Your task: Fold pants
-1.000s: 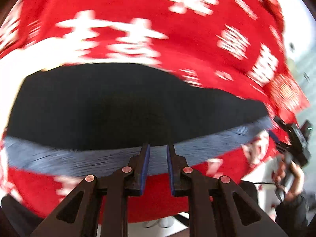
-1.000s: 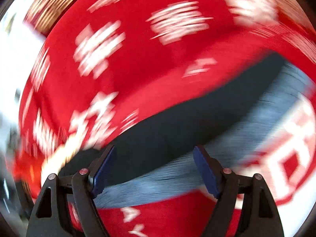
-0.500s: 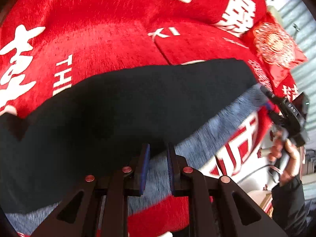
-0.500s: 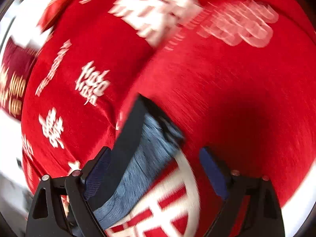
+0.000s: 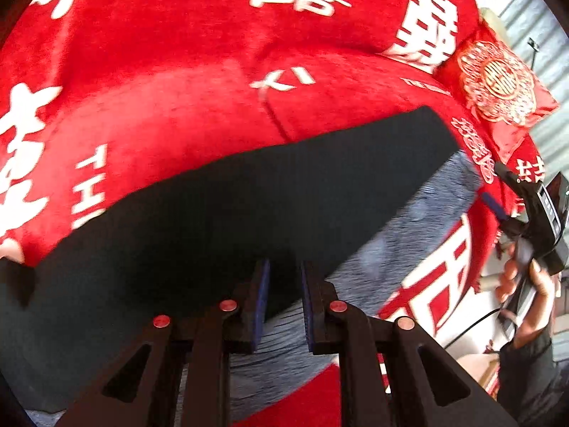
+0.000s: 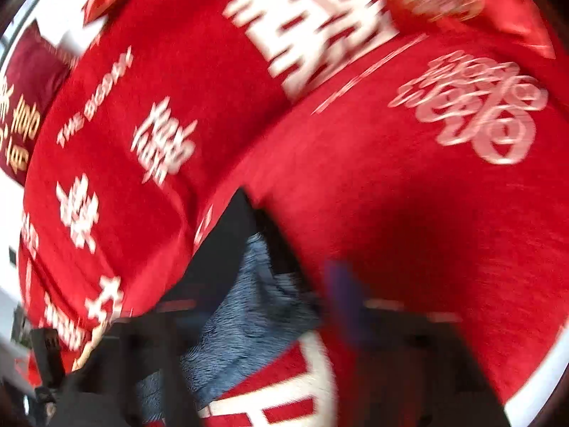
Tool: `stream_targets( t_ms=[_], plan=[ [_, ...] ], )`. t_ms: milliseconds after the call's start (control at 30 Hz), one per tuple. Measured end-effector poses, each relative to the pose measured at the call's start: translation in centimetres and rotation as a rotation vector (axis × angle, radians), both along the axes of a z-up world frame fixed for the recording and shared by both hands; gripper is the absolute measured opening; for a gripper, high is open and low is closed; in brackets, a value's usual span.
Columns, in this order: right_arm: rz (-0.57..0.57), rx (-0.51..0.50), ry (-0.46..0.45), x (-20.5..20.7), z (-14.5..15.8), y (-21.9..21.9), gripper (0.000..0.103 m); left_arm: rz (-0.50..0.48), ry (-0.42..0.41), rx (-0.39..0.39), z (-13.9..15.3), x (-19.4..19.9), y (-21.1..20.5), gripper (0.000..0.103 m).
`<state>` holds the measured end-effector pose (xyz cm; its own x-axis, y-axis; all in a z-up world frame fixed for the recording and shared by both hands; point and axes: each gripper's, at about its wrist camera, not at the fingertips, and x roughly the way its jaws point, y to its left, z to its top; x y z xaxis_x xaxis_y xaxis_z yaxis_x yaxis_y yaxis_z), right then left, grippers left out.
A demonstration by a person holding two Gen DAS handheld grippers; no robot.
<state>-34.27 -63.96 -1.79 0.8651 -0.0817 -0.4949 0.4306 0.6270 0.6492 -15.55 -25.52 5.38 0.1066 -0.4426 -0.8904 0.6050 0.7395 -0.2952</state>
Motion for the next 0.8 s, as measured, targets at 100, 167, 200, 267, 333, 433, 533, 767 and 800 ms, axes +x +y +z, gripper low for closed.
stream_targets(
  t_ms=[100, 167, 200, 267, 333, 433, 533, 767, 800],
  plan=[
    [0.082, 0.110, -0.015, 0.2, -1.2, -0.1, 0.097, -0.025, 0.003, 0.006, -0.3, -0.5, -1.5, 0.017],
    [0.087, 0.141, -0.026, 0.2, -1.9, 0.3, 0.097, -0.013, 0.022, 0.006, -0.9, -0.4, -1.6, 0.017],
    [0.082, 0.172, -0.055, 0.0, -2.7, 0.4, 0.097, -0.003, 0.039, -0.003, -1.2, -0.2, -1.5, 0.017],
    [0.090, 0.164, -0.112, -0.1, -3.1, 0.9, 0.097, 0.010, 0.065, -0.013, -1.5, 0.1, -1.4, 0.017],
    [0.144, 0.170, -0.135, 1.1, -3.0, 1.5, 0.097, 0.023, 0.065, -0.012, -1.4, 0.3, -1.5, 0.017],
    [0.203, 0.143, -0.120, 4.1, -2.2, 1.9, 0.097, 0.024, 0.025, 0.031, -1.3, 0.0, -2.2, 0.017],
    [0.240, 0.068, -0.057, 7.3, -1.7, 1.9, 0.095, 0.024, 0.006, 0.103, -2.2, -0.3, -3.0, 0.017],
    [0.237, 0.164, -0.001, 7.1, -4.3, 1.0, 0.013, 0.037, 0.032, 0.063, -2.6, -0.5, -2.0, 0.017],
    [0.224, 0.180, -0.028, 6.5, -4.3, 0.9, 0.013, 0.035, 0.041, 0.058, -2.7, -0.4, -1.9, 0.017]
  ],
)
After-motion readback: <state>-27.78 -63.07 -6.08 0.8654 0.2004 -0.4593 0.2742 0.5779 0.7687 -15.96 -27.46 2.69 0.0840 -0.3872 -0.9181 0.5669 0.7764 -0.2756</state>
